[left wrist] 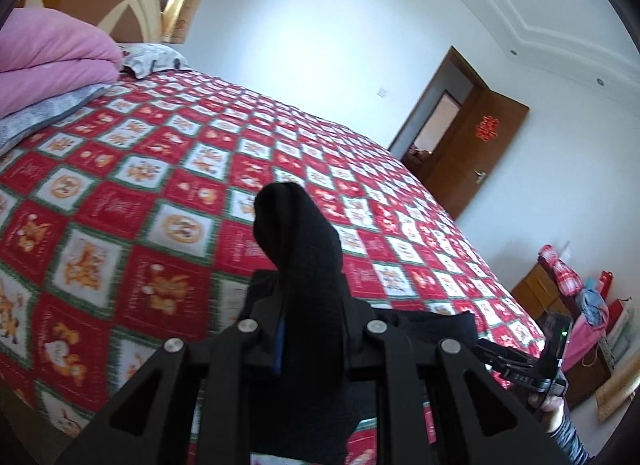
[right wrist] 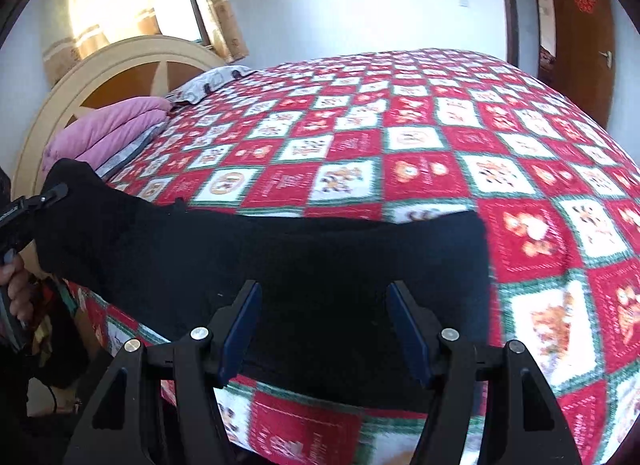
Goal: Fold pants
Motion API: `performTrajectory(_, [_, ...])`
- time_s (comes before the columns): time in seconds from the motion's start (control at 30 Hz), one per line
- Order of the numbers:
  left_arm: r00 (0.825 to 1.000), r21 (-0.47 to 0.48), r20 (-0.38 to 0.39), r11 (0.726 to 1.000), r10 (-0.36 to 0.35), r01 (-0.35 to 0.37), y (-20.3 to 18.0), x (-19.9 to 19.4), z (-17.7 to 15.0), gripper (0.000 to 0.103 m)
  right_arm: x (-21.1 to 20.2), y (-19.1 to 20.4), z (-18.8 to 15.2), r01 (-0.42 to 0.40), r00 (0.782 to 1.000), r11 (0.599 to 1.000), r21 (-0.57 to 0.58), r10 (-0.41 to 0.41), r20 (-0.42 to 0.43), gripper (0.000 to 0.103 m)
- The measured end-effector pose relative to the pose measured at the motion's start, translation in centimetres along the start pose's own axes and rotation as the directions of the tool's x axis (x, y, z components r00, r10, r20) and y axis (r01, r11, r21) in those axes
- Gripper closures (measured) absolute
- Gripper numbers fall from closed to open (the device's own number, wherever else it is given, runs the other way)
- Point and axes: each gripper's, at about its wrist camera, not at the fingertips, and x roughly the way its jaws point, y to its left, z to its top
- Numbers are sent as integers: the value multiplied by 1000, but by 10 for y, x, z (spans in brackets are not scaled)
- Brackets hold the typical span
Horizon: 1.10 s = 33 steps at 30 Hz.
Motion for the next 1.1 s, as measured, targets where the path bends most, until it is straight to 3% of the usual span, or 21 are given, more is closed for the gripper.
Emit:
performTrajectory(0.23, [997,24,-45,997,-69,70,-38,19,-2,83,-6,-37,-6,39,999,996,86,-40,7,37])
performTrajectory(0.43, [991,88,-85,990,-100,107,-79,41,-1,83,-24,-59,-1,48,990,981,186,-72,123,37])
performTrajectory(0.6, [983,126,-137,983,-118,135,-106,65,-4,83,-38,-78,-3,87,970,957,276,-145,197,37])
performTrajectory(1.1, [958,204,-255,961,-129,184,-175,124,-26,83,-58,-119,3,110,957,922,370,-199,212,37])
